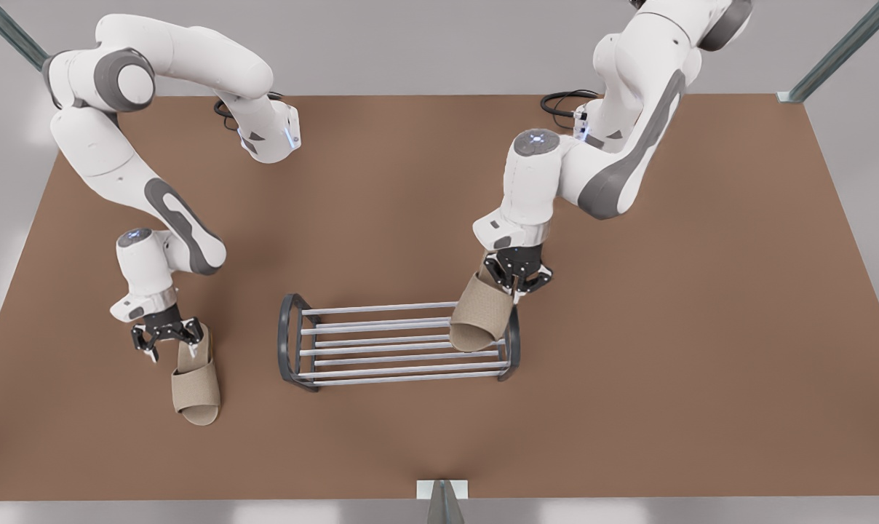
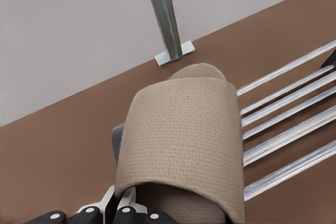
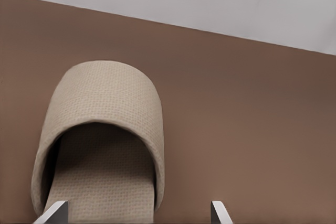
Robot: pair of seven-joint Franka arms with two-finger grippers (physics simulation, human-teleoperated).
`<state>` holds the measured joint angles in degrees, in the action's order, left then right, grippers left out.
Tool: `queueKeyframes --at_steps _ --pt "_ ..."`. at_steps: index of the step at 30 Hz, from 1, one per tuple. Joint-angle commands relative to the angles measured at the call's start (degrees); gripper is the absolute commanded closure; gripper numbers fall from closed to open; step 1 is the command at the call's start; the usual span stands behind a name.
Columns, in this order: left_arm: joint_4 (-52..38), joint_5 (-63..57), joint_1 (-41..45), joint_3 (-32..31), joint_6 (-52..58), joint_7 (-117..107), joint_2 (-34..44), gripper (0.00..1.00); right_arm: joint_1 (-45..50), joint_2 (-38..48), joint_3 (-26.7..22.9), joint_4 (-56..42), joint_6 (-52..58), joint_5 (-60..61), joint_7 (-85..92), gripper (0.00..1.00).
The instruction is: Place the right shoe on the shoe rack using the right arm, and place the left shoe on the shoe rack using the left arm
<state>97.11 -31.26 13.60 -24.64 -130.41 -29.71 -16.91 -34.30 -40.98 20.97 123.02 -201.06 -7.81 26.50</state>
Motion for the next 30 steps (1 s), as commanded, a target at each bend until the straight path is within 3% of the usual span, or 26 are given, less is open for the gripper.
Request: queueKeyframes --at_steps 1,9,17,22,30 --pt "-2.02 -4.42 1.43 0.03 10.88 -37.52 -1.63 0.79 0.37 0.28 0.12 -0.06 0.05 -0.01 -1.19 0.00" --pt "-15.99 -10.22 9.51 1.17 21.16 -43.68 -12.18 0.79 0.55 -0.33 0.04 -2.70 0.14 -0.01 -1.01 0.00" --pt "-15.29 -18.04 11.27 1.08 20.72 -51.15 -15.96 0.79 1.16 -2.97 -0.14 -6.74 0.14 -0.01 -0.66 0.00" --pt "-19.07 -18.14 15.05 3.37 21.25 -52.38 -18.16 0.79 1.25 -4.55 -0.32 -8.41 0.14 -0.01 -0.57 0.00" --pt "-17.48 -20.33 15.93 3.37 21.25 -55.28 -19.30 0.79 1.69 -5.69 -0.32 -9.37 0.14 -0.10 -0.75 0.00"
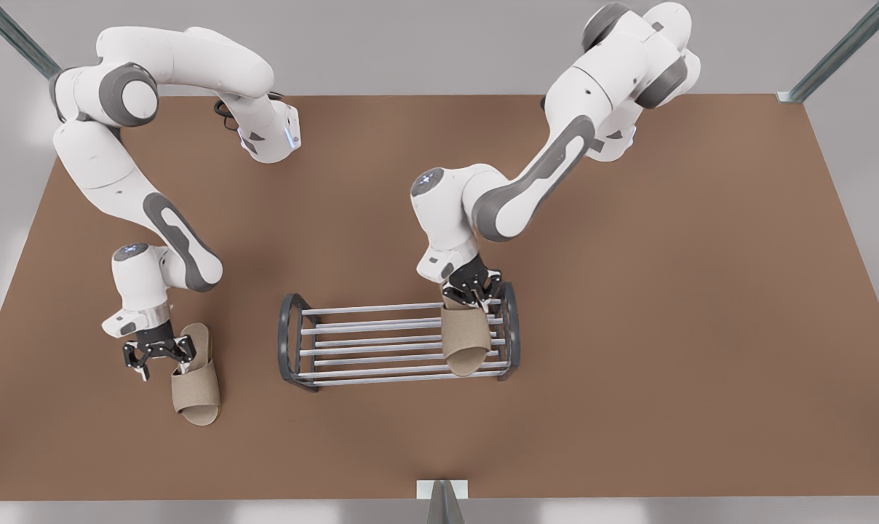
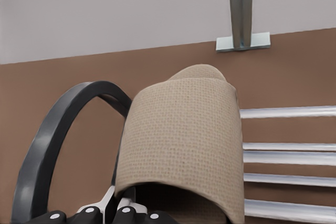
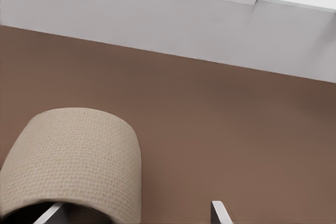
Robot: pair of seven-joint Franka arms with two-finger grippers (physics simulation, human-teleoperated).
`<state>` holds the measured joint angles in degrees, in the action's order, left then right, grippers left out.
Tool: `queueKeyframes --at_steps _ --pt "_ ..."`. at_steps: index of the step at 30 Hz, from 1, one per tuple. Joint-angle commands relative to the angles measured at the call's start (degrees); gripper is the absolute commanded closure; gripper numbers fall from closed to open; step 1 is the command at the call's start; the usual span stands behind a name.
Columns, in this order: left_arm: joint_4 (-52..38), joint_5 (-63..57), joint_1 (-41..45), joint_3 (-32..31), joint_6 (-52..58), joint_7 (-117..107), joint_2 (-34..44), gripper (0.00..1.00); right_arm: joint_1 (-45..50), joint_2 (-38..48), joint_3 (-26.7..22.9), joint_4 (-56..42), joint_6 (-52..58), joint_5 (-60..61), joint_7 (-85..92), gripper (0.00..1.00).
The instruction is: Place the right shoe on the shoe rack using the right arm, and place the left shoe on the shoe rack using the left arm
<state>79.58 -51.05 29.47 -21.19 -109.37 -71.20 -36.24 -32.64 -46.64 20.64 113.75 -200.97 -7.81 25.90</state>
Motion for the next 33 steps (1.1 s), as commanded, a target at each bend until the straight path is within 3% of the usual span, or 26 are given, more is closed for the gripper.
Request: queueKeyframes --at_steps 1,3,4,5,11,14,16,20,23,25,27,31,33 --pt "-0.04 -0.36 0.32 0.01 0.21 -13.88 0.03 0.79 0.38 -0.47 0.02 -0.02 0.06 -0.01 -0.24 0.00" --pt "-0.04 -0.45 0.50 0.01 0.21 -14.05 0.03 0.79 0.38 -0.99 0.02 -0.02 0.06 -0.01 -0.15 0.00" --pt "-0.39 -0.62 0.68 -0.08 0.21 -13.27 0.03 0.52 0.38 -1.08 0.02 -0.11 0.06 -0.01 -0.15 0.00" --pt "-0.57 -0.80 0.85 -0.08 0.21 -13.09 -0.06 0.00 0.38 -1.17 0.02 -0.64 0.06 -0.10 -0.06 0.00" --pt "-0.75 -1.50 1.82 -0.08 1.09 -9.66 0.65 0.00 1.61 -2.05 0.02 -1.17 0.06 0.16 -0.59 0.00" --pt "-5.22 3.22 3.75 -4.03 10.04 -8.87 1.61 0.00 1.96 -2.05 0.02 -1.17 0.06 0.43 -0.59 0.00" --pt "-8.74 13.78 3.75 -6.67 20.58 -7.38 7.93 0.00 1.88 -2.05 0.11 -1.08 0.06 0.52 -0.68 0.36" --pt "-17.17 22.49 0.77 -7.90 37.73 0.18 14.53 0.00 1.53 -2.05 0.11 -1.17 0.06 0.52 -0.59 0.59" --pt "-19.47 25.55 -9.15 -7.82 41.26 12.90 17.07 0.00 1.17 -1.96 0.11 -1.08 0.06 0.52 -0.59 0.63" --pt "-19.38 27.15 -19.08 -7.82 41.35 25.13 17.96 0.00 0.91 -1.79 0.11 -0.90 0.06 0.52 -1.03 0.78" --pt "-19.29 27.15 -24.37 -7.82 41.26 29.72 17.96 0.00 0.56 -1.26 0.37 -0.55 0.06 0.52 -2.70 0.79" --pt "-19.12 27.76 -25.60 -7.82 41.43 29.72 18.05 0.00 0.47 1.38 0.63 0.42 0.14 0.52 -4.37 0.79" --pt "-19.29 27.68 -28.15 -7.64 41.17 41.48 17.96 0.00 0.47 3.66 1.42 1.56 0.93 0.60 -7.00 0.79"
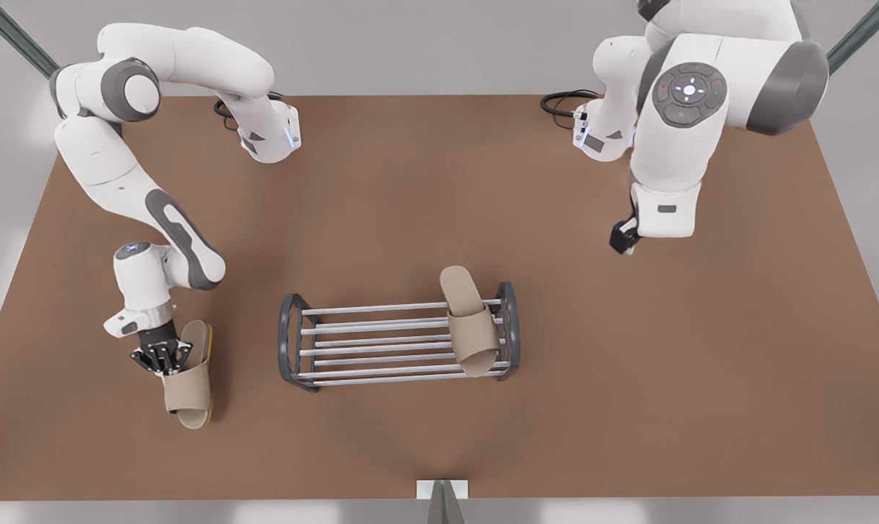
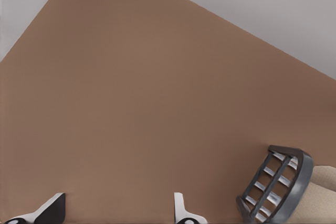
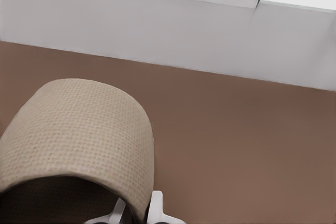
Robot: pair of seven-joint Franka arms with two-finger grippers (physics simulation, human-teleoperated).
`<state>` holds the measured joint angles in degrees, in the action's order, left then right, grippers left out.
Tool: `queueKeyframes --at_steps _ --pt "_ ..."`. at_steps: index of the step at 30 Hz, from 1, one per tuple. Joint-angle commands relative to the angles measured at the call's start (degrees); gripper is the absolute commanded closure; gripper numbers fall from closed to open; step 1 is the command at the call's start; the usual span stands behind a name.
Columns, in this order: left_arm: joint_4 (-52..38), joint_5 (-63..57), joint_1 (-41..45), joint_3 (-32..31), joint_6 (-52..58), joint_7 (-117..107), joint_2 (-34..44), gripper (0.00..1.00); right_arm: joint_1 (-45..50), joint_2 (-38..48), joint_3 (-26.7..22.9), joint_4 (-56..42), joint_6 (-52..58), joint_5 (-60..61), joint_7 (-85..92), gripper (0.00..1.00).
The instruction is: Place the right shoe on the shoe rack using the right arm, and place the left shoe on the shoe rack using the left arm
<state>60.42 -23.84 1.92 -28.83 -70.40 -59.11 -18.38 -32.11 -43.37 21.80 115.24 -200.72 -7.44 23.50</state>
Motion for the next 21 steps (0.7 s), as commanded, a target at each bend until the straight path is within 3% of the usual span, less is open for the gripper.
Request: queueKeyframes --at_steps 1,3,4,5,6,7,10,13,16,19,21 --pt "0.13 0.46 -2.97 0.18 1.84 36.60 -0.51 0.00 0.03 2.23 0.44 1.57 0.86 0.23 -6.71 0.79" --pt "0.57 0.99 -7.37 0.18 1.49 45.46 -3.93 0.00 0.12 9.70 1.14 4.65 7.53 0.23 -11.46 0.79" --pt "1.71 19.40 -0.80 18.07 -1.22 55.59 -4.56 0.00 -0.06 16.55 1.58 5.61 16.22 0.23 -13.31 0.79" --pt "20.22 30.96 -0.60 24.53 -20.09 56.12 4.48 0.00 -0.50 21.56 2.02 5.79 23.00 0.23 -15.85 0.79" --pt "31.68 27.45 -0.87 23.21 -30.06 56.12 11.00 0.00 -1.02 25.78 3.86 6.67 27.65 0.23 -18.66 0.79" --pt "33.71 24.98 -0.87 23.21 -29.19 55.94 13.02 0.00 -1.99 31.14 6.24 7.37 34.68 0.23 -22.27 0.79" --pt "33.45 24.98 -2.98 23.30 -25.49 55.42 12.23 0.00 -2.52 41.87 13.36 7.72 48.58 0.32 -33.69 0.79" --pt "32.74 26.65 -2.45 22.77 -23.65 54.54 10.39 0.00 -1.73 47.50 22.23 9.31 53.67 0.32 -53.47 0.79" --pt "32.48 28.24 -3.33 22.95 -23.91 54.18 7.66 0.00 -1.29 47.15 29.97 4.04 58.94 0.23 -69.73 0.79" --pt "32.48 28.15 -4.73 23.30 -24.87 54.18 6.69 0.00 0.64 44.07 30.06 -7.48 72.31 -3.54 -72.89 0.79" --pt "32.48 28.15 -5.35 23.30 -24.70 54.18 6.69 0.00 9.86 33.19 29.71 -19.95 85.22 -18.30 -90.20 0.79"
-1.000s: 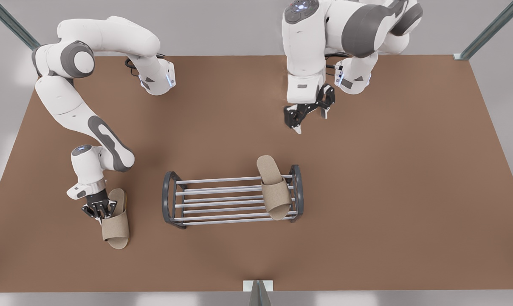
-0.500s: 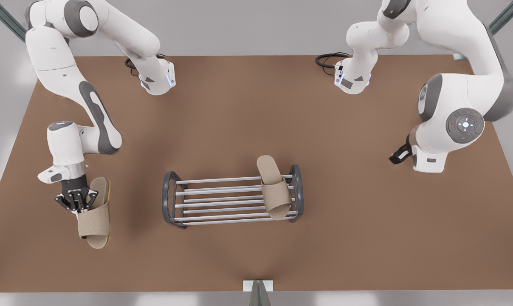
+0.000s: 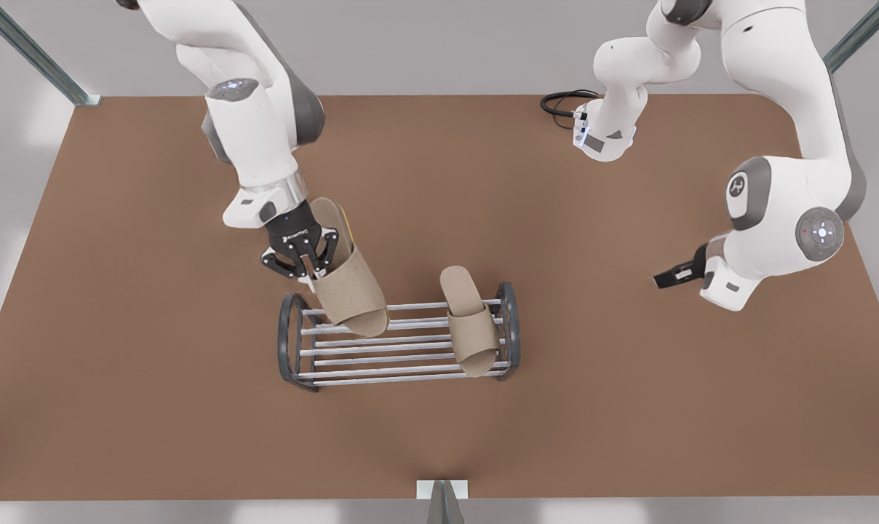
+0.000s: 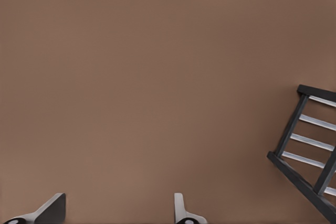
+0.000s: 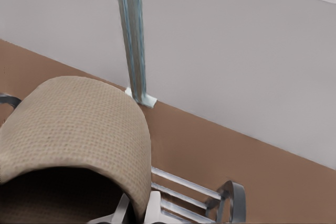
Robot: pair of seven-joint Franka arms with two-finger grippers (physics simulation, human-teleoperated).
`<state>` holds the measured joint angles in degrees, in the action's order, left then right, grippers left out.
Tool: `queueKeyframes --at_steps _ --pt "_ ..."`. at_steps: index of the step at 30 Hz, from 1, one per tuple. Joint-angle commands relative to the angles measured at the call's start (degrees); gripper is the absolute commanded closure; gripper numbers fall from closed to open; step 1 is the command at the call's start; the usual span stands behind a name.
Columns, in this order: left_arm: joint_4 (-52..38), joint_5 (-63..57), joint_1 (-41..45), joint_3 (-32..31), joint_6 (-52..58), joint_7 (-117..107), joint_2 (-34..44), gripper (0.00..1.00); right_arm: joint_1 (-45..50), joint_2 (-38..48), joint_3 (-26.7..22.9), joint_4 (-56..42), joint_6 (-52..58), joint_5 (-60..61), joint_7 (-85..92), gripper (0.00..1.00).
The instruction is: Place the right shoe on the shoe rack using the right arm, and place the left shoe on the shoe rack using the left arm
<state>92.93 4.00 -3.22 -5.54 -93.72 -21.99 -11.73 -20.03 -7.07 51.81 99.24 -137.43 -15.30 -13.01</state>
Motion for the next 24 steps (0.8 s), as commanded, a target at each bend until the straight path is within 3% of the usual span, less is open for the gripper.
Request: queueKeyframes --at_steps 1,5,7,8,13,17,24 --pt "0.06 0.30 -0.20 0.00 -1.11 17.07 0.04 0.00 1.65 -7.16 -0.74 -8.35 25.71 -15.09 -59.48 0.79" --pt "0.06 0.13 -0.03 0.09 -1.29 16.98 -0.05 0.00 5.35 -16.13 -2.32 -12.05 25.63 -25.83 -67.58 0.79" --pt "0.14 -1.01 0.67 -0.26 -1.29 16.29 -0.22 0.00 25.81 -19.56 -20.85 -19.78 26.60 -27.15 -74.43 0.79" --pt "0.14 -1.54 0.76 -0.35 -1.29 15.93 -0.23 0.00 27.77 -19.91 -21.93 -20.93 27.30 -26.89 -75.49 0.79" --pt "0.23 -1.63 0.15 -0.35 -1.20 16.02 -0.23 0.00 28.82 -22.37 -21.84 -20.93 25.72 -26.71 -75.06 0.79" --pt "0.32 -1.63 0.06 -0.35 -1.20 15.93 -0.14 0.00 29.70 -25.89 -21.84 -21.10 16.94 -26.80 -75.14 0.79" --pt "0.32 -1.63 0.06 -0.35 -1.37 15.93 -0.23 0.00 31.37 -27.21 -21.84 -21.28 16.40 -26.97 -73.22 0.79"
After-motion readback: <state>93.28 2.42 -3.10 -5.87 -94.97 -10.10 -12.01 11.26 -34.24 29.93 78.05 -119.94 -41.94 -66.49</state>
